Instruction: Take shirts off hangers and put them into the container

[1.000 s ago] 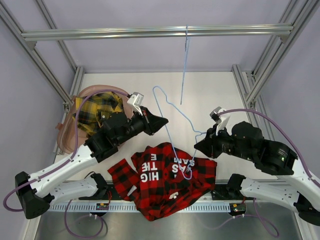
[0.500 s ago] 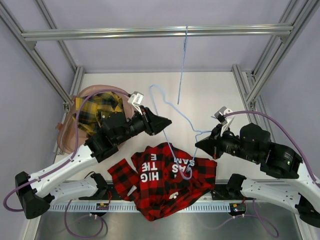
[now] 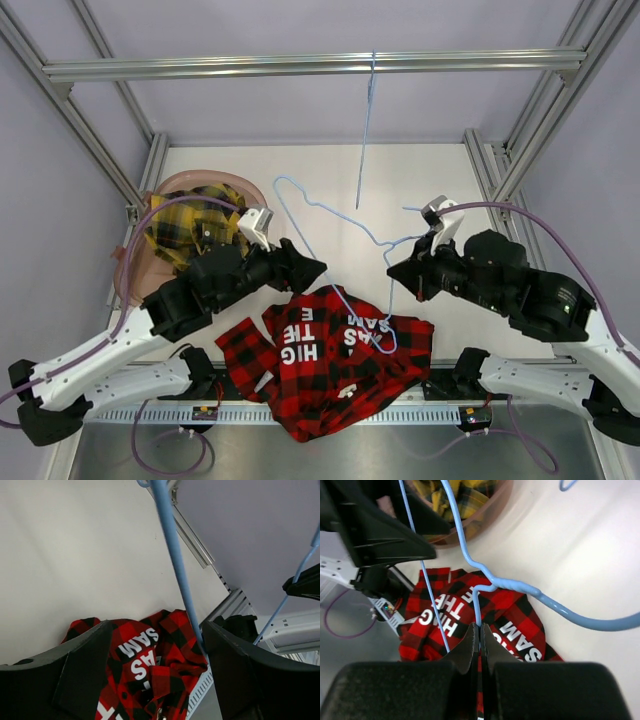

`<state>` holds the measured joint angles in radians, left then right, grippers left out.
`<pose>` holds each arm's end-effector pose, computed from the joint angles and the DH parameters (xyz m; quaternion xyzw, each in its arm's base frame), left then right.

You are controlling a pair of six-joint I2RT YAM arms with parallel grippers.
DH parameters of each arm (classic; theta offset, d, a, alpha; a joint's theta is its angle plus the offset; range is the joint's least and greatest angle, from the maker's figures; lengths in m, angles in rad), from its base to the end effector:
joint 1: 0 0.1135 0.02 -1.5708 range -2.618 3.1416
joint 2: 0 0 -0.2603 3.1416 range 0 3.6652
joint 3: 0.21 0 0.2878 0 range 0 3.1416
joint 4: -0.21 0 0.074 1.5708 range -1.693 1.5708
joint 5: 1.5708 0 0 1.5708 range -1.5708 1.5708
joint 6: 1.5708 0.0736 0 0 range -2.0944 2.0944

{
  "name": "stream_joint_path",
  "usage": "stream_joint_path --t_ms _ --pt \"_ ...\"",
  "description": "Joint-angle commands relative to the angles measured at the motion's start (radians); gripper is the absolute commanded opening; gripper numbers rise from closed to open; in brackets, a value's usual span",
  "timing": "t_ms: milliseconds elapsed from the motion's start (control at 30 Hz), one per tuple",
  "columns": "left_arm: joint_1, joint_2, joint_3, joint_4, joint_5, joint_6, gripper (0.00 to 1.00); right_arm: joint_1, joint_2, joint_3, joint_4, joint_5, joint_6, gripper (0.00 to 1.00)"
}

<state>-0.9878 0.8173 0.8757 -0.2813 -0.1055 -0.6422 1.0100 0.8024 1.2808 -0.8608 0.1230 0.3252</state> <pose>0.1512 -0.2152 0.3471 0.1018 0.7743 -0.4253 0.4574 0.1128 0.1627 0.4286 -0.2453 0.7906 0.3060 0.4704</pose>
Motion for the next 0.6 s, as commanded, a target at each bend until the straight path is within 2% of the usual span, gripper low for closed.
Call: stream_joint_path --t_ms 0,100,267,300,400,467,567 --pt "-0.006 -0.070 0.046 -0.100 -0.150 0.064 0.79 0.002 0.032 0.037 -0.027 0.124 -0.017 0.00" --pt "-0.011 -0.095 0.092 -0.159 -0.210 0.102 0.91 0.002 0.046 0.023 -0.018 0.142 -0.012 0.00" --pt "-0.011 -0.104 0.184 -0.240 -0.290 0.145 0.95 0.004 0.057 0.015 -0.014 0.170 -0.012 0.00" --pt "-0.011 -0.107 0.206 -0.258 -0.305 0.148 0.98 0.004 0.061 0.015 -0.014 0.170 -0.012 0.00" --pt "-0.011 -0.098 0.230 -0.243 -0.241 0.145 0.99 0.004 0.063 0.014 -0.021 0.168 -0.012 0.00" --pt "-0.012 -0.072 0.243 -0.204 -0.160 0.107 0.94 0.004 0.069 0.012 -0.030 0.170 -0.011 0.00" --pt "-0.011 -0.052 0.215 -0.065 -0.061 0.037 0.73 0.004 0.072 0.009 -0.026 0.143 -0.015 0.00"
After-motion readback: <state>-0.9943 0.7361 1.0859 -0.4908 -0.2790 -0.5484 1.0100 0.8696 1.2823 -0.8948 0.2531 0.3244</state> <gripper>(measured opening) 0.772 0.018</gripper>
